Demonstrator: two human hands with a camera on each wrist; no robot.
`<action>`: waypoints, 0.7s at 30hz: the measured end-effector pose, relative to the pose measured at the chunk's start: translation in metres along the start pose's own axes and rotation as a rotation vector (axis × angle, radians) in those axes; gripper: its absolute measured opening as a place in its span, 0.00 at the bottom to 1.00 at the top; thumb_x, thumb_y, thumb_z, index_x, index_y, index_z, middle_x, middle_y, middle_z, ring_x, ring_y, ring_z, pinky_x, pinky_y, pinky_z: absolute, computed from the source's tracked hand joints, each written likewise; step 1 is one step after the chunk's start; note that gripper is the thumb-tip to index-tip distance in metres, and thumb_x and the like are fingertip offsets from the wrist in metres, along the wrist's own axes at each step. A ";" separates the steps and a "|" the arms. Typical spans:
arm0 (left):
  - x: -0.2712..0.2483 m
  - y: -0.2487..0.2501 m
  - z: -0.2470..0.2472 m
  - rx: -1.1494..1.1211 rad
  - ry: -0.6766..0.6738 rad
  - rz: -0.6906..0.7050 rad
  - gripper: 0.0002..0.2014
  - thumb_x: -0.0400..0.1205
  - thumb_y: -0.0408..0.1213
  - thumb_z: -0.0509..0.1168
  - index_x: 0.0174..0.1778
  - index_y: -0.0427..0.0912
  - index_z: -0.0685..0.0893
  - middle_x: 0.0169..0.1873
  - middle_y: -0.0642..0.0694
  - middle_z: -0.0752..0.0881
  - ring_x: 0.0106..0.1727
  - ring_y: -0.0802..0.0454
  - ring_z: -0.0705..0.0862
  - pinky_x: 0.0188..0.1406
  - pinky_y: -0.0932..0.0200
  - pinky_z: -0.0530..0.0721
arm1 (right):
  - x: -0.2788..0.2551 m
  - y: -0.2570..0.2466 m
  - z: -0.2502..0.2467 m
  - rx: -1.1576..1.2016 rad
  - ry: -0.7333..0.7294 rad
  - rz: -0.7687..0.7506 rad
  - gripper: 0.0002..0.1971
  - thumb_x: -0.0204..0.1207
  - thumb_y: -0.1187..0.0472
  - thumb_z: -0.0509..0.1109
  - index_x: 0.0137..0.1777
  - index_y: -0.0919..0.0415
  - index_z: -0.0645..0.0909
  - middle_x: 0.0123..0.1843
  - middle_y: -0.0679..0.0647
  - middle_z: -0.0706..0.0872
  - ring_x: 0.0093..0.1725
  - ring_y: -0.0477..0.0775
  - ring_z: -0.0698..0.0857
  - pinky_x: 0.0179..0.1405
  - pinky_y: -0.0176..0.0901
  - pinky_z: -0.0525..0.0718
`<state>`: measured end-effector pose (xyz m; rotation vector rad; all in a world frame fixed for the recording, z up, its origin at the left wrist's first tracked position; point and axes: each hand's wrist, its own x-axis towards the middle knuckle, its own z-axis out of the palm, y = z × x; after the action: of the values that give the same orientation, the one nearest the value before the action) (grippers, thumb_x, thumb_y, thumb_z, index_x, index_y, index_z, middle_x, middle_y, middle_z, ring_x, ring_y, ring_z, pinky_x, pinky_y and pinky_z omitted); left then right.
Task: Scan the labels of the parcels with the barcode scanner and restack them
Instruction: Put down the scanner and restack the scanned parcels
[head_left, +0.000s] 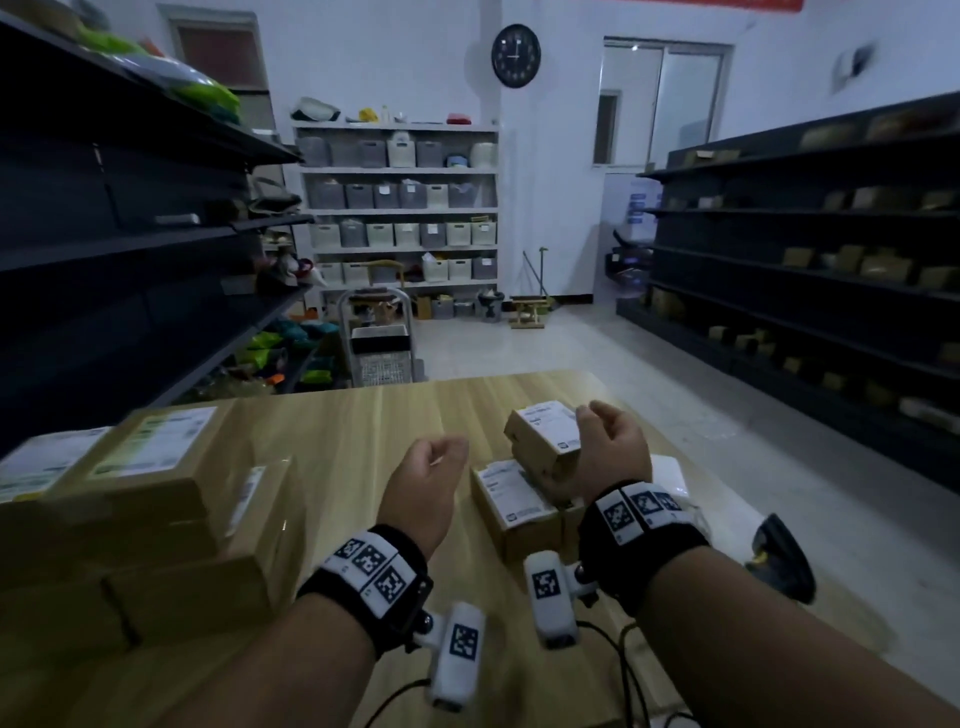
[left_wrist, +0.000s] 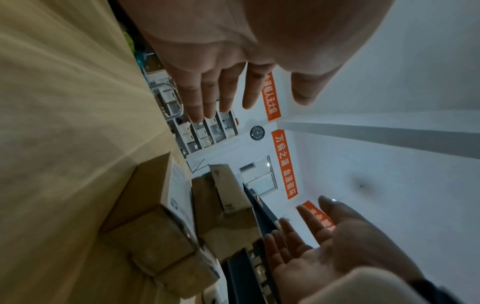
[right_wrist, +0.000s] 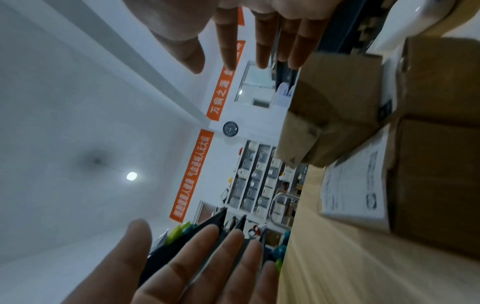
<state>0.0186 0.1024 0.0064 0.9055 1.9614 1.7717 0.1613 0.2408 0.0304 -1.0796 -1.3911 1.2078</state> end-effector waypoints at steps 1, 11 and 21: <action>0.002 -0.001 0.009 -0.011 -0.021 -0.009 0.28 0.77 0.72 0.65 0.59 0.52 0.87 0.54 0.55 0.91 0.62 0.52 0.89 0.76 0.35 0.87 | 0.009 0.004 -0.006 -0.021 0.033 0.005 0.20 0.84 0.43 0.70 0.72 0.47 0.83 0.70 0.53 0.89 0.66 0.57 0.88 0.68 0.59 0.88; 0.020 -0.010 0.074 -0.089 -0.274 -0.118 0.44 0.56 0.97 0.58 0.52 0.67 0.85 0.57 0.59 0.89 0.71 0.44 0.88 0.84 0.32 0.80 | 0.049 0.033 -0.025 -0.149 -0.097 0.150 0.28 0.90 0.43 0.65 0.83 0.59 0.79 0.79 0.58 0.85 0.74 0.63 0.83 0.72 0.51 0.76; 0.003 -0.004 0.049 -0.079 -0.204 0.004 0.38 0.78 0.81 0.58 0.67 0.57 0.91 0.60 0.57 0.97 0.63 0.59 0.94 0.71 0.49 0.89 | 0.018 0.038 0.008 -0.034 -0.195 0.109 0.16 0.88 0.46 0.69 0.71 0.49 0.87 0.55 0.46 0.90 0.55 0.49 0.88 0.66 0.54 0.86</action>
<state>0.0468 0.1408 -0.0045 1.0206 1.7512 1.6744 0.1514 0.2621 -0.0052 -1.0959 -1.5215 1.4033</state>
